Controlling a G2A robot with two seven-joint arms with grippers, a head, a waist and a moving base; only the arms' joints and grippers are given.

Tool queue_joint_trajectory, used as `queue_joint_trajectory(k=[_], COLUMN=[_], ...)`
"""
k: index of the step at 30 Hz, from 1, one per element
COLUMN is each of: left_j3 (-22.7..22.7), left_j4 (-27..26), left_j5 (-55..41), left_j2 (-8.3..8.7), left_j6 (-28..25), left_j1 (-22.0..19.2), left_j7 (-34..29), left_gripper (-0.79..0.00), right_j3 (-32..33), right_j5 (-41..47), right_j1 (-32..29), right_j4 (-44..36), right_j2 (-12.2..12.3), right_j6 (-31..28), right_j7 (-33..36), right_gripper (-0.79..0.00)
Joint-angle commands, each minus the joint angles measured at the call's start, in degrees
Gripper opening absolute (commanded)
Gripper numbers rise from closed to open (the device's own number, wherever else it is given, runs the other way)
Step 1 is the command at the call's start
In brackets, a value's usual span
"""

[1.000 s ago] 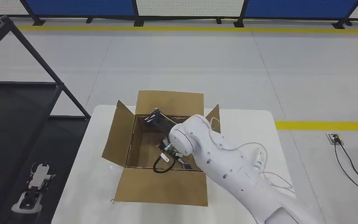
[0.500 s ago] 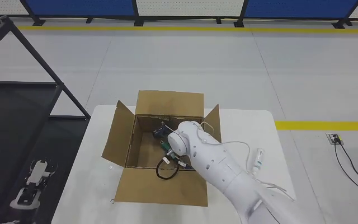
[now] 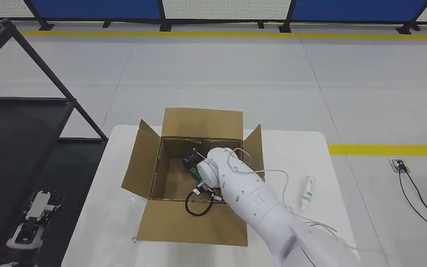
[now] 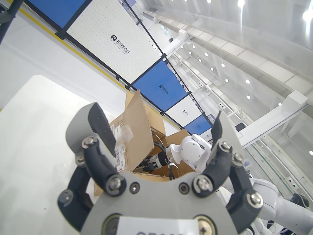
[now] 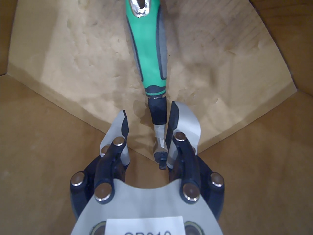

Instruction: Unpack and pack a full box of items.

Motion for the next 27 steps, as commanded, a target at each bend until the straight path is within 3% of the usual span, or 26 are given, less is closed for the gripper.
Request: queue_joint_trajectory(k=[1, 8, 22, 26, 27], left_j3=[-0.2, -0.4, -0.9, -1.0, -1.0], left_j4=[0.1, 0.3, 0.2, 0.2, 0.2], left_j5=[-0.1, -0.1, 0.0, 0.1, 0.1], left_j2=[-0.01, -0.01, 0.03, 0.05, 0.05], left_j6=[-0.1, -0.1, -0.2, -0.2, -0.2], left_j1=[0.0, 0.2, 0.3, 0.3, 0.3], left_j7=[0.1, -0.2, -1.1, -1.2, -1.2], left_gripper=[0.0, 0.0, 0.0, 0.0, 0.0], right_j3=[-0.2, -0.5, 0.1, 0.5, 0.6], right_j5=[-0.4, -1.4, -1.7, -1.5, -1.4], right_j1=[0.2, 0.5, 0.1, -0.1, -0.1], right_j4=[1.0, 4.1, 8.4, 9.1, 9.2], right_j2=[-0.5, -2.3, -4.2, -4.4, -4.4], right_j6=[0.2, 1.5, 3.9, 3.6, 3.5], right_j7=[-0.5, -2.9, -6.5, -6.3, -6.3], right_gripper=[-0.409, -0.394, -0.443, -0.493, -0.542])
